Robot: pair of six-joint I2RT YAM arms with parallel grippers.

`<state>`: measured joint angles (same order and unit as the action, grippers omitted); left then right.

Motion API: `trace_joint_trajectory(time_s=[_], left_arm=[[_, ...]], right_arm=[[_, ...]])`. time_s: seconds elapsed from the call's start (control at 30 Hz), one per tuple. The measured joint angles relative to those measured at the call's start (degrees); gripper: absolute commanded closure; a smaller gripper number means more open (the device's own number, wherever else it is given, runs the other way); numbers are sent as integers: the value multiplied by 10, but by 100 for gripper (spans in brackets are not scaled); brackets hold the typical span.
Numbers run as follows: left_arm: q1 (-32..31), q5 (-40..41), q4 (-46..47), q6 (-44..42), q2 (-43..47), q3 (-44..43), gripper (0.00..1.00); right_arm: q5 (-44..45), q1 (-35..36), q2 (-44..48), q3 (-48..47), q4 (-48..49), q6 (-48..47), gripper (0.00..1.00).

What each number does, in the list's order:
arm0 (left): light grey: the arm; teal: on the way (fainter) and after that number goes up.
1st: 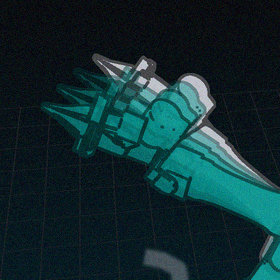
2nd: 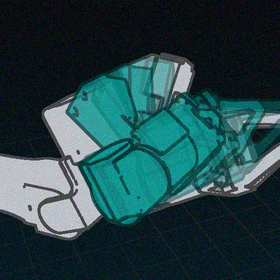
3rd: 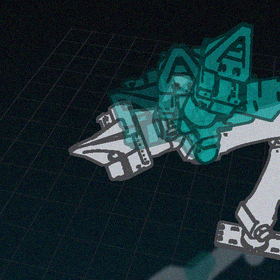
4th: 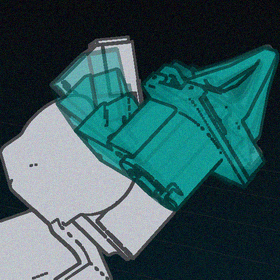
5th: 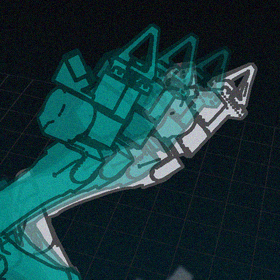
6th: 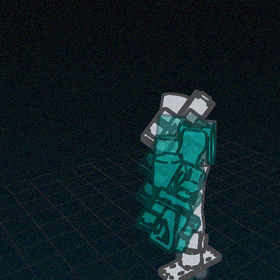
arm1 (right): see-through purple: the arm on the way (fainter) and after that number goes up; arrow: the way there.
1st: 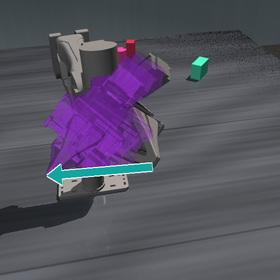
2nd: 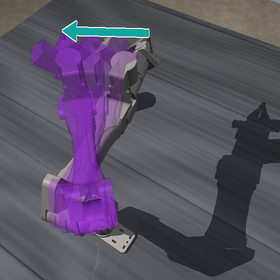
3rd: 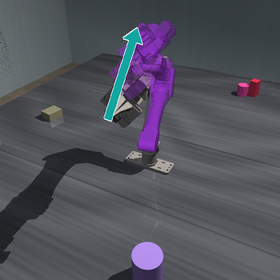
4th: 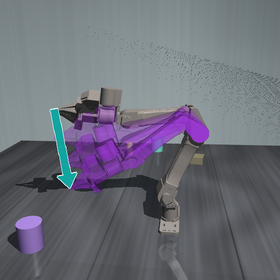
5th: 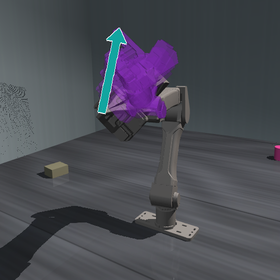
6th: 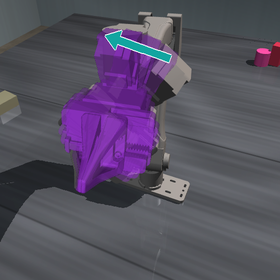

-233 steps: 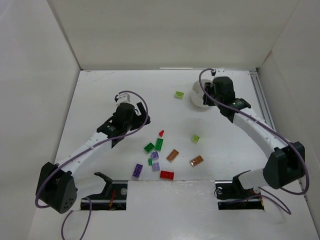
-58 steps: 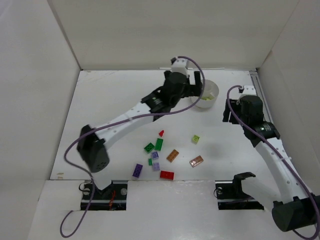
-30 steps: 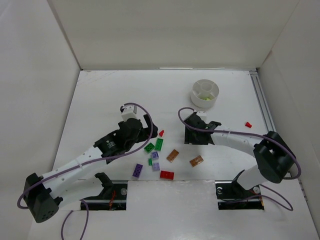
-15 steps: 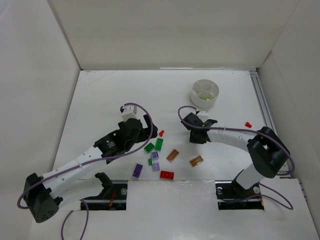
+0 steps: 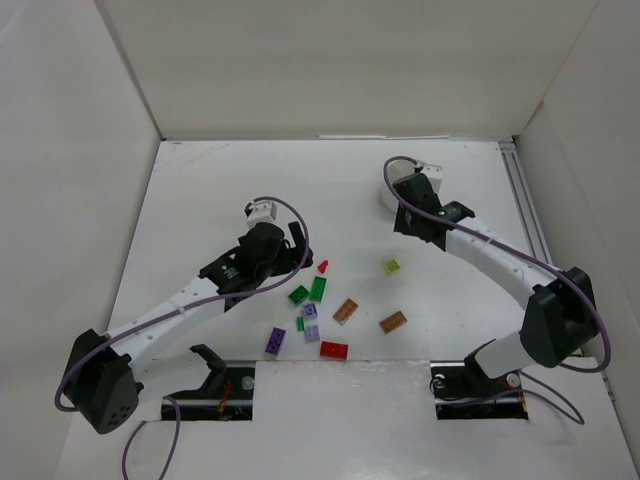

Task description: Sort the legos into containers by color

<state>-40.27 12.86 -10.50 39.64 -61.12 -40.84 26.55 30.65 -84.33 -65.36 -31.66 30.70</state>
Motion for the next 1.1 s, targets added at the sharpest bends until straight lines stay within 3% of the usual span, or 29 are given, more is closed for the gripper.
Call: trace_joint_trajectory(time_s=[0.17,0.57,0.67,0.7,0.8,0.93,1.1], left_arm=[[10,-23,19,-13,-8,0,0],[18,-50,32,-24,-18,0,0],[18,-53,35,-26,-20,0,0],[18,-54,37,-26,-21,0,0],[18,-54,39,-26,-21,0,0],[18,-54,40,-25,-21,0,0],[18,-54,41,-25,-21,0,0]], right_arm=[[-38,2,3,30,23,-27,34],[-123,24,-53,120,87,-115,30],[-127,29,-66,120,105,-128,36],[-128,31,-72,120,109,-130,43],[-130,32,-90,120,116,-135,44],[-131,32,-102,120,117,-140,64],[-129,32,-91,120,111,-138,76]])
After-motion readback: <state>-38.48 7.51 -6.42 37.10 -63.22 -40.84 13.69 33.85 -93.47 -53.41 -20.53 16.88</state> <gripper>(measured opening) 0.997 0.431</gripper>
